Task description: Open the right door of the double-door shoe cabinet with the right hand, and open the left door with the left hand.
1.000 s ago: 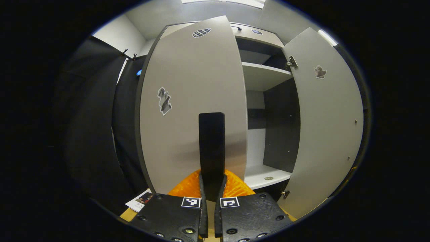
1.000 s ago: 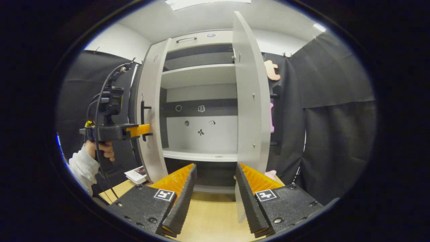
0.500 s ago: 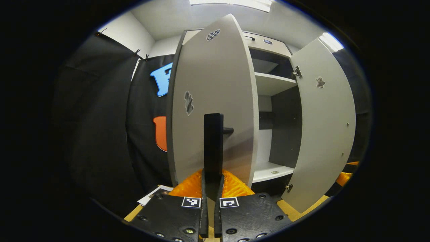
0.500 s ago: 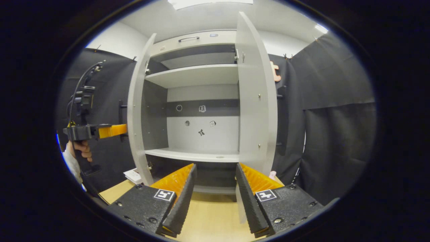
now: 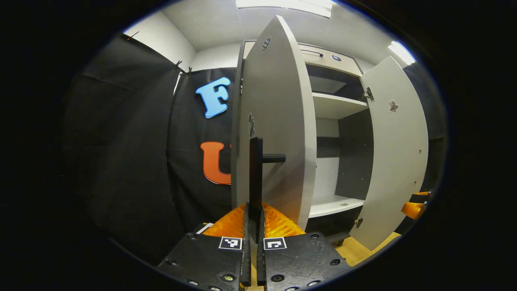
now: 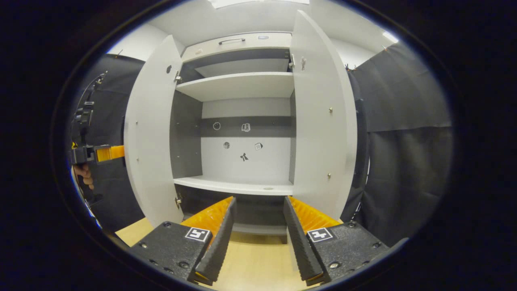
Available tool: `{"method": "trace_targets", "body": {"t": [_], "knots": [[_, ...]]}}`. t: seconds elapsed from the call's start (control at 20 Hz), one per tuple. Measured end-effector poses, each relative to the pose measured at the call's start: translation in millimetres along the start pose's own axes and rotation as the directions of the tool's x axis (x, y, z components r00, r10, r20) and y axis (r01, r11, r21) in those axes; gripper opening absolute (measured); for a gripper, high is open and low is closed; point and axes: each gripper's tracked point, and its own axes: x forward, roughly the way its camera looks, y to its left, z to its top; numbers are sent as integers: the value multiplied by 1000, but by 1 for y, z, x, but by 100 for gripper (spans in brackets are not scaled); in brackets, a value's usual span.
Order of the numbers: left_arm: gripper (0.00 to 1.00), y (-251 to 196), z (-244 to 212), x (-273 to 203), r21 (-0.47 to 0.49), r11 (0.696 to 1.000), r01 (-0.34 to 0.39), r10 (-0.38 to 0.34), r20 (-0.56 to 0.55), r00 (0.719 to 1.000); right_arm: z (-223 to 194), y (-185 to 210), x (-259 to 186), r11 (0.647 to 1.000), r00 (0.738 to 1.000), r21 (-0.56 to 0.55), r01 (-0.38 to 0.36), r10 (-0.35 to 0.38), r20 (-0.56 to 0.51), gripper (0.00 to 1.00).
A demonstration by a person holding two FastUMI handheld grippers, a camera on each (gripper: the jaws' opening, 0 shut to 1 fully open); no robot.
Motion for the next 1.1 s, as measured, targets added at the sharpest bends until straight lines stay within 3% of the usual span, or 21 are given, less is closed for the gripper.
{"method": "trace_targets", "body": {"t": [0.25, 0.3, 0.35, 0.75, 0.95, 1.1], "knots": [[5, 42, 7, -1, -2, 998, -63, 63, 27, 998, 3, 7, 9, 1000, 1000, 2, -9, 9, 5, 74], [17, 54, 8, 2, 4, 998, -62, 62, 28, 998, 4, 9, 11, 1000, 1000, 1, -10, 10, 4, 74], [0, 53, 6, 3, -35, 999, -30, 31, 22, 999, 4, 9, 12, 1000, 1000, -3, -10, 10, 4, 74], [1, 72, 6, 2, -42, 994, 96, -95, 32, 995, 3, 17, 19, 1000, 1000, -13, -12, 11, -8, 74], [4, 76, 0, -11, 68, 995, 70, -72, 27, 997, 0, 21, 21, 1000, 1000, -25, -9, 8, -20, 74], [2, 79, -7, -38, 132, 991, 0, -4, 27, 1000, -8, 22, 20, 1000, 1000, -26, -11, 10, -9, 75]]}}
